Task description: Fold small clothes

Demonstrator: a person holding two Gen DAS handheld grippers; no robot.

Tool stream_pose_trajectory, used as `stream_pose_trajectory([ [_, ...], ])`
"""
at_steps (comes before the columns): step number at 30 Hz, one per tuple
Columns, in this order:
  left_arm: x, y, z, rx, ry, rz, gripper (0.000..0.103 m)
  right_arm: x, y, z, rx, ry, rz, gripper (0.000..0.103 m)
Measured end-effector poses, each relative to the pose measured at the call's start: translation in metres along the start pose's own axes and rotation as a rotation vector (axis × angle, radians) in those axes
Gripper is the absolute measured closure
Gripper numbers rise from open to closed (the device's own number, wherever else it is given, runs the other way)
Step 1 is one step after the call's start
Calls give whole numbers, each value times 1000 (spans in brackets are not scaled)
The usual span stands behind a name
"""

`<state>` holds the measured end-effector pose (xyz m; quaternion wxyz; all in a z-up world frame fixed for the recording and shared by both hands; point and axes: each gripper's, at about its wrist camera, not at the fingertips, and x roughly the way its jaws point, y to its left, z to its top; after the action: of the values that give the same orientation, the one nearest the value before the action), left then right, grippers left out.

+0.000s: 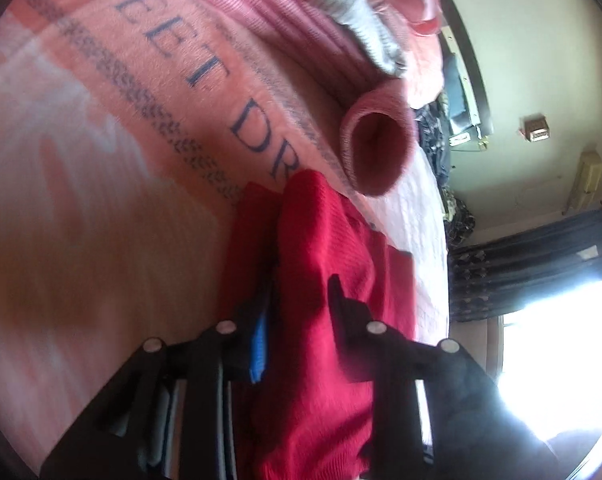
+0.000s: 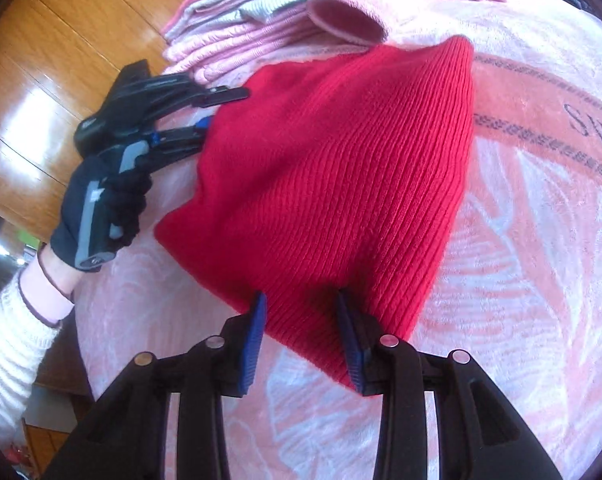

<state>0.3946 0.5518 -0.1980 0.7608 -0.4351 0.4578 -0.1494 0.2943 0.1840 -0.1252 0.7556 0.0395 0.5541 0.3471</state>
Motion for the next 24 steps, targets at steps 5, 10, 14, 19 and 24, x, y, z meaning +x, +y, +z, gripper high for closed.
stream_pose_trajectory([
  [5, -43, -19, -50, 113, 36, 47, 67, -20, -14, -12, 50, -41, -8, 60],
  [10, -66, -20, -99, 123, 62, 31, 59, -23, -16, -23, 46, -33, -45, 59],
  [14, -58, -6, -108, 64, 98, 65, 62, -24, -15, -26, 52, -35, -65, 57],
  [19, -45, 2, -115, 46, 131, 54, 97, -23, -15, -26, 53, -30, -68, 57],
  [24, -49, 13, -121, 61, 134, 132, 100, -19, -17, -25, 59, -23, -71, 57],
])
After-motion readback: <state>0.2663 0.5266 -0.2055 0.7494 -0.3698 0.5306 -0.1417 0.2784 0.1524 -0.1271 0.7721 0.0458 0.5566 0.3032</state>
